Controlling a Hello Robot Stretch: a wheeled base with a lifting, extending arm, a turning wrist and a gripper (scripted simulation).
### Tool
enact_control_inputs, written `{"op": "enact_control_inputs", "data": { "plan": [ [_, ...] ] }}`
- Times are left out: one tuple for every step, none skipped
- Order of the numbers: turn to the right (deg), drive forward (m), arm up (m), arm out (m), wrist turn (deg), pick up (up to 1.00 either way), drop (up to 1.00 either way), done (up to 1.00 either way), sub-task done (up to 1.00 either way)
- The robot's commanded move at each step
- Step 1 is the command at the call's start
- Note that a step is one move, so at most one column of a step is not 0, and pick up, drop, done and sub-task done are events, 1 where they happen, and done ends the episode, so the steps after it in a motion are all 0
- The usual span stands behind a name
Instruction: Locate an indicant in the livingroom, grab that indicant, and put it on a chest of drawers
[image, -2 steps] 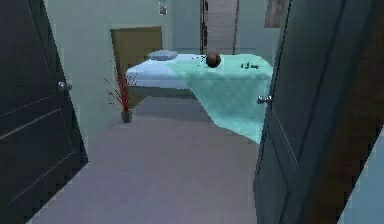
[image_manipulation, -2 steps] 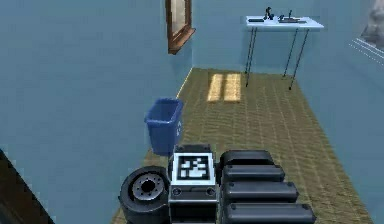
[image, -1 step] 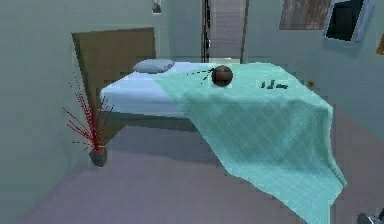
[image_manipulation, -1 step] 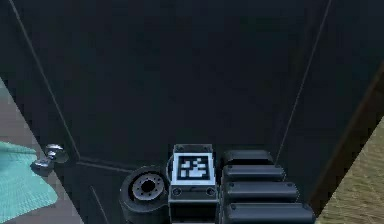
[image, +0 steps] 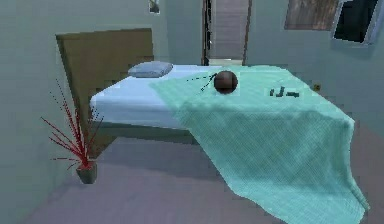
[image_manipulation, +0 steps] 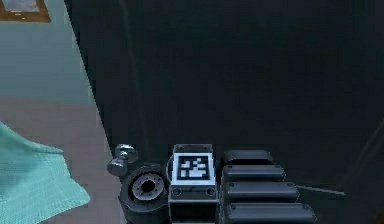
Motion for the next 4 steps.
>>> {"op": "enact_control_inputs", "data": {
  "plan": [
    [6.0,0.00,0.00,0.00,0.0,0.00,0.00,0.00,0.00],
    [0.0,0.15,0.00,0.00,0.0,0.00,0.00,0.00,0.00],
    [6.0,0.00,0.00,0.00,0.0,0.00,0.00,0.00,0.00],
    [0.0,0.25,0.00,0.00,0.0,0.00,0.00,0.00,0.00]
  ]
}}
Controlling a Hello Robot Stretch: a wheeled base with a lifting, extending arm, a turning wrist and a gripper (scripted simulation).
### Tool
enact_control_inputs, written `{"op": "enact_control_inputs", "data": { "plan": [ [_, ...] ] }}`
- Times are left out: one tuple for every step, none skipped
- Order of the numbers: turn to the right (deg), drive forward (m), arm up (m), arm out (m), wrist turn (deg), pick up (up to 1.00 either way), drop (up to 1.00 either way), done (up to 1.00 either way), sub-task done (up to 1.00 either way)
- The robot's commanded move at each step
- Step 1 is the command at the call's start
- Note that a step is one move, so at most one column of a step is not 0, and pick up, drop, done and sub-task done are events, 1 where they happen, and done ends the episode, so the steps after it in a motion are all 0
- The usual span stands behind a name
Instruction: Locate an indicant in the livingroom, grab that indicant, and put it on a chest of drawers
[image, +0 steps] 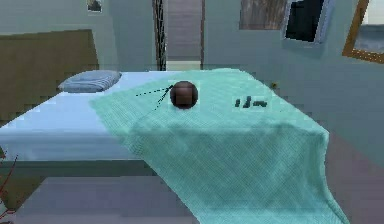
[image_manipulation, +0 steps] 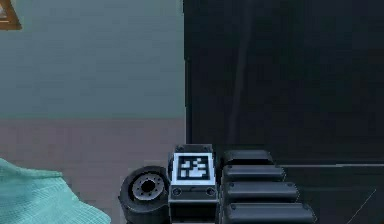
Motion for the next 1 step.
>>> {"op": "enact_control_inputs", "data": {
  "plan": [
    [45.0,0.00,0.00,0.00,0.0,0.00,0.00,0.00,0.00]
  ]
}}
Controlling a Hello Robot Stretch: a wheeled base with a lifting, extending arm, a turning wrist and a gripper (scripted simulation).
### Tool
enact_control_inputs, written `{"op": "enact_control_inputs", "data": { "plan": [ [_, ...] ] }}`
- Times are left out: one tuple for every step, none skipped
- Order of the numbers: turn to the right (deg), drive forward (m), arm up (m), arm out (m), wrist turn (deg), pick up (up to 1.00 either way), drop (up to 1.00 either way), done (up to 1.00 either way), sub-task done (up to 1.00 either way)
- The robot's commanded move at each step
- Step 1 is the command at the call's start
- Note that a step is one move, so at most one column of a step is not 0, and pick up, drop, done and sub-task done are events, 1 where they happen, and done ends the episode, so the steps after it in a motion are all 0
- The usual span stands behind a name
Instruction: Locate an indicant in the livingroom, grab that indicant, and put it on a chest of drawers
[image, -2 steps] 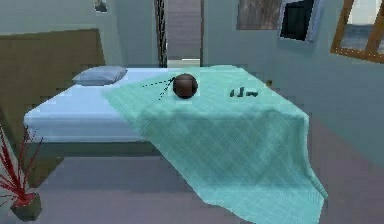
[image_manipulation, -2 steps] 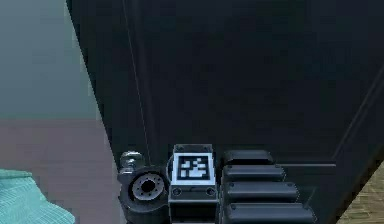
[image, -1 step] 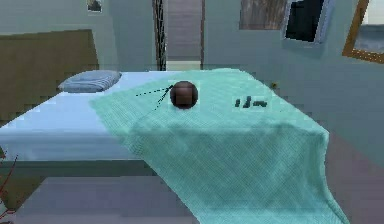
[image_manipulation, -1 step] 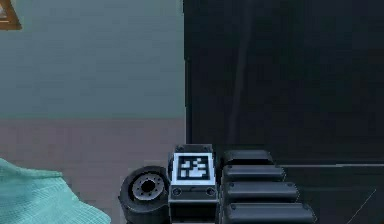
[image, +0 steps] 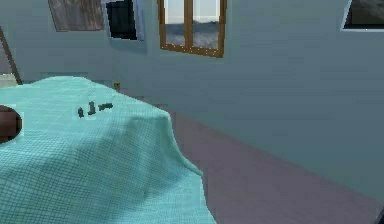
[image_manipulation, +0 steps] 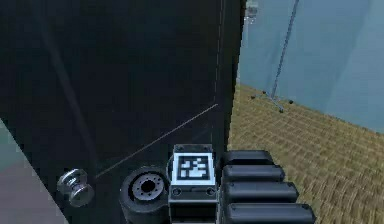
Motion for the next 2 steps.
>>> {"op": "enact_control_inputs", "data": {
  "plan": [
    [18.0,0.00,0.00,0.00,0.0,0.00,0.00,0.00,0.00],
    [0.0,0.35,0.00,0.00,0.0,0.00,0.00,0.00,0.00]
  ]
}}
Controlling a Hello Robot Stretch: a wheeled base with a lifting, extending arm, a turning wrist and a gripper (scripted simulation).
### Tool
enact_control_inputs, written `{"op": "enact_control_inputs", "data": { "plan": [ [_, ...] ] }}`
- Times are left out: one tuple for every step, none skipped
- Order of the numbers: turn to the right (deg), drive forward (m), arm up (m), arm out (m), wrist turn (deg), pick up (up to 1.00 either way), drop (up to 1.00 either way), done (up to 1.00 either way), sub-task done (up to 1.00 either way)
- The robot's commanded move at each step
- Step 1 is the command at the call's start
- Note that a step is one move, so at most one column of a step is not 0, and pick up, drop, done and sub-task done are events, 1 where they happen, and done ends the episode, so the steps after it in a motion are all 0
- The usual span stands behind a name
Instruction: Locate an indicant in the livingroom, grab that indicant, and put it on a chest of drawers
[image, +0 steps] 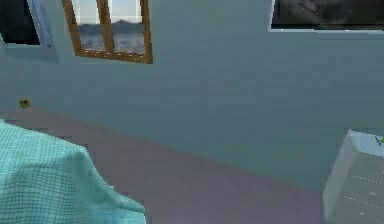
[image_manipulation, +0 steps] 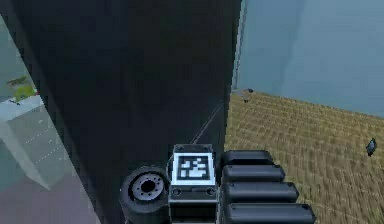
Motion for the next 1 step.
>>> {"op": "enact_control_inputs", "data": {
  "plan": [
    [24.0,0.00,0.00,0.00,0.0,0.00,0.00,0.00,0.00]
  ]
}}
